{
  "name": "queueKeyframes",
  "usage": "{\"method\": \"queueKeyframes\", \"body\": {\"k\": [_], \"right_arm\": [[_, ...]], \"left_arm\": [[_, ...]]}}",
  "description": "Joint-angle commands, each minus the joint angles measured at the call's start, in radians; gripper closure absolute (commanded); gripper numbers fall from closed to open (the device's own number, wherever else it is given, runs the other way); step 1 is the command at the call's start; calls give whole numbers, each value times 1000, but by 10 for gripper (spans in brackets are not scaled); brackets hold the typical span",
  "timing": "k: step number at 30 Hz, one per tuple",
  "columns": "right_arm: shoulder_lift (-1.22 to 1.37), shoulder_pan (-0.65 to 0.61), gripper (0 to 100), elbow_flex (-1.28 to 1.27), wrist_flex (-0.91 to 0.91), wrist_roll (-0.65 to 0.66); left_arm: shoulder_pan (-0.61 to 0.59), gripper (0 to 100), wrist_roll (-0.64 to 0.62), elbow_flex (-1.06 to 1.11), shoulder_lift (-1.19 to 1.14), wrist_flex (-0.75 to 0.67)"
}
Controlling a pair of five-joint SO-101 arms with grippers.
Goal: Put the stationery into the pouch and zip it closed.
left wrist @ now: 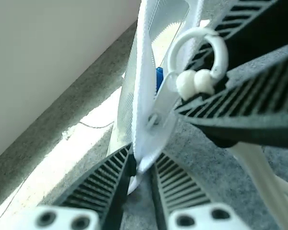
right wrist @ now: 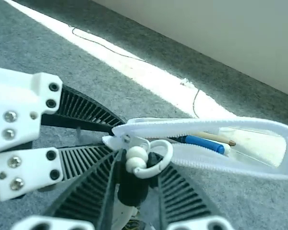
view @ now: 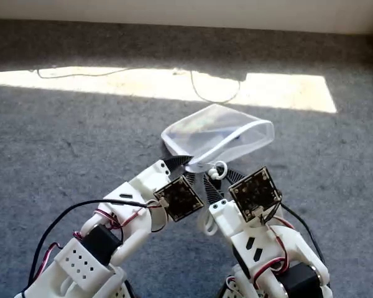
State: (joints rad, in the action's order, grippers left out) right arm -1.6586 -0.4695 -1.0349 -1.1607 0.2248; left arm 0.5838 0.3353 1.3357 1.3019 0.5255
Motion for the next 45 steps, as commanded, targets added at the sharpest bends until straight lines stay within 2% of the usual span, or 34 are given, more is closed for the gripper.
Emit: {"method": "queueKeyframes", "body": {"k": [1,6,16,35,40,45], "right_arm": [[-4,21,991,15,54,-6],[-4,124,991,10,147,-8],[-4,237,991,18,159,-38],[-2,366,991,8,211,-40],[2,446,991,7,245,-41],[-2,455,991,7,245,-41]], "left_arm": [[8,993,6,-58,28,32],[2,995,6,-58,28,32],[-1,995,9,-58,28,32],[-27,995,11,-61,30,54],[-27,995,11,-61,30,54],[-27,995,11,-61,30,54]]}}
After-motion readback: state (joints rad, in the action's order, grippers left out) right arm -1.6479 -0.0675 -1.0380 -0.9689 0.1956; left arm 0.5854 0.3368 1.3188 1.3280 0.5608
